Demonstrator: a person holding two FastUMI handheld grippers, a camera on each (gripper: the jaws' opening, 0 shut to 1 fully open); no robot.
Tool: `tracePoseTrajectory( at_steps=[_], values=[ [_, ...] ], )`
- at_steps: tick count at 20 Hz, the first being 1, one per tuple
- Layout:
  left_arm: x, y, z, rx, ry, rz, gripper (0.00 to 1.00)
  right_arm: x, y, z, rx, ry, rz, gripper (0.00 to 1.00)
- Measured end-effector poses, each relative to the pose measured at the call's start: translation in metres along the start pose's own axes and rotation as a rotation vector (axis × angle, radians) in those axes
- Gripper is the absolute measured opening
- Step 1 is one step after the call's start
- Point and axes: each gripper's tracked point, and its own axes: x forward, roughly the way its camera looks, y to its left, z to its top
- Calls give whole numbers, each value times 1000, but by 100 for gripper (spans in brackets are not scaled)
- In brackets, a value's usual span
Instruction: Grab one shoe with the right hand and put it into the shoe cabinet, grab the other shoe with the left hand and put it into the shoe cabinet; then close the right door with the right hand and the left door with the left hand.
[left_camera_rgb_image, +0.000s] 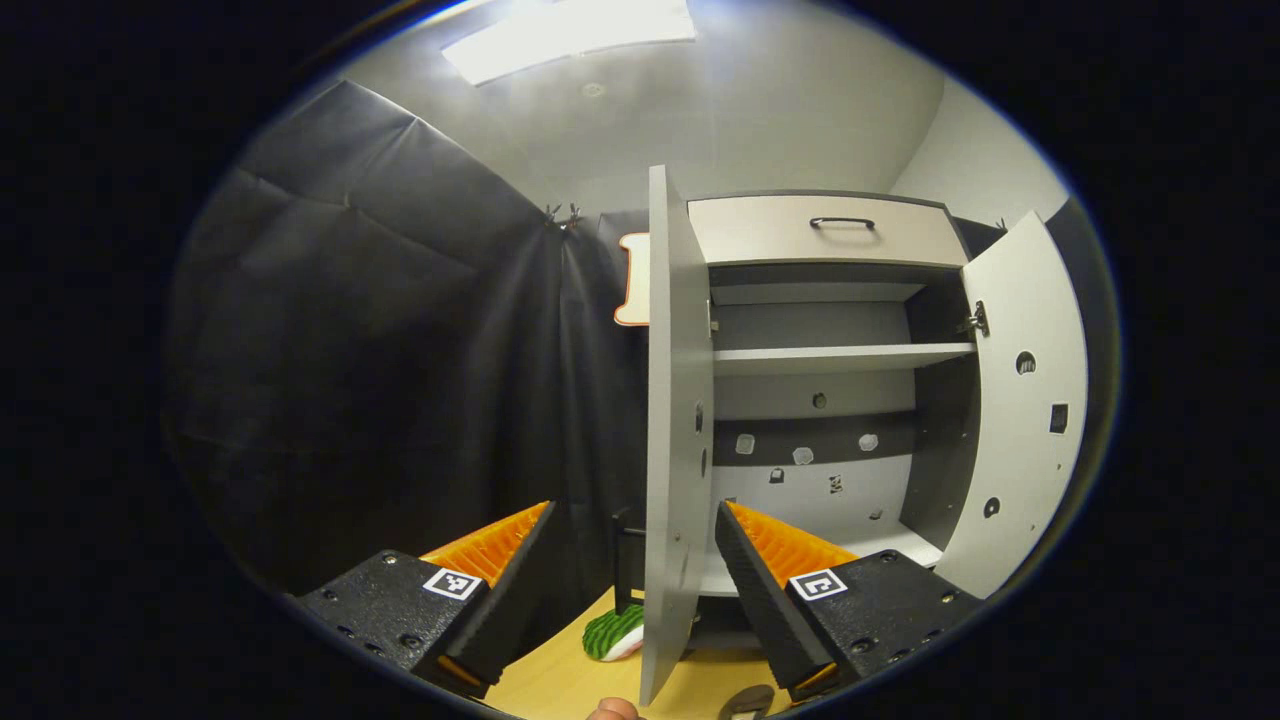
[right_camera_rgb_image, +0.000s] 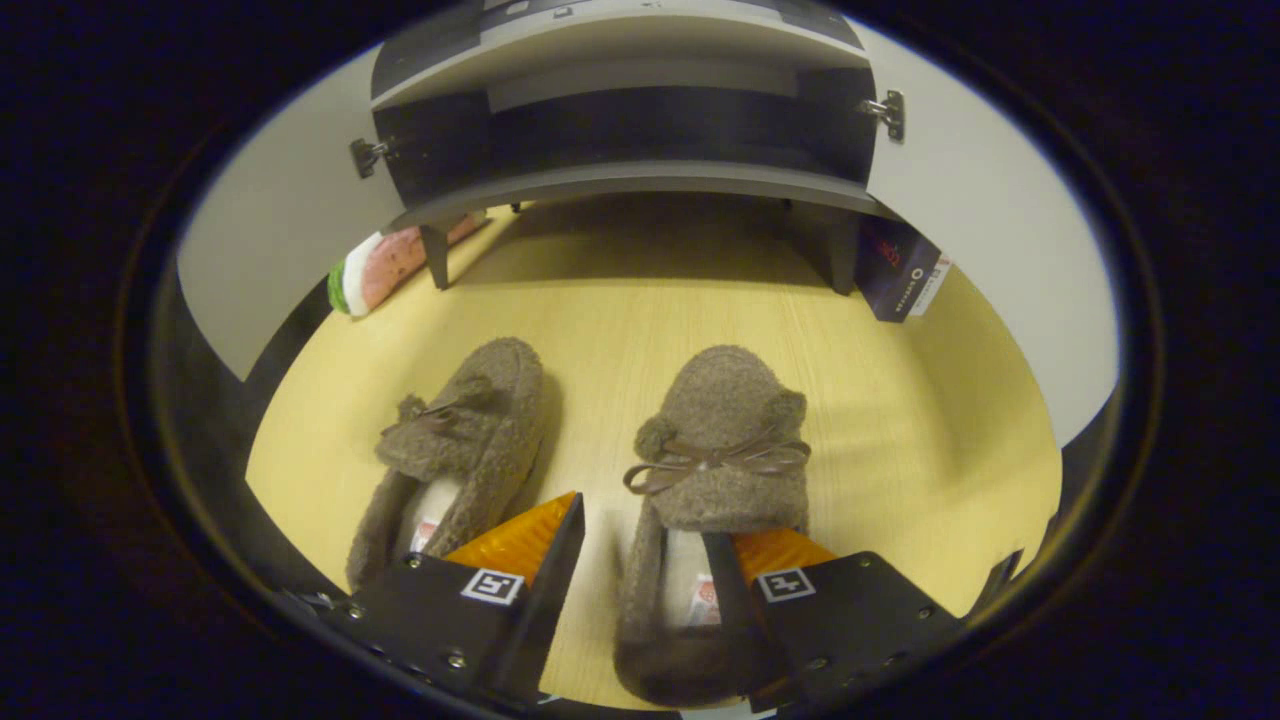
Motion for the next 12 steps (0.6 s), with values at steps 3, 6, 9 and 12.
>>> tracePoseTrajectory(
  at_steps=[3, 6, 9, 12],
  values=[
    [-4, 5, -1, 17, 9, 12, 96, 14, -13, 3, -9, 8, -62, 49],
    [-6, 11, -2, 21, 11, 23, 96, 9, -12, 5, -1, 18, -60, 11],
    [-7, 10, -1, 31, 9, 16, 93, -3, -7, 6, -9, 21, -38, 6],
    [-6, 3, -2, 27, 8, -7, 93, -5, -14, 13, -18, 0, -39, 1]
  ],
)
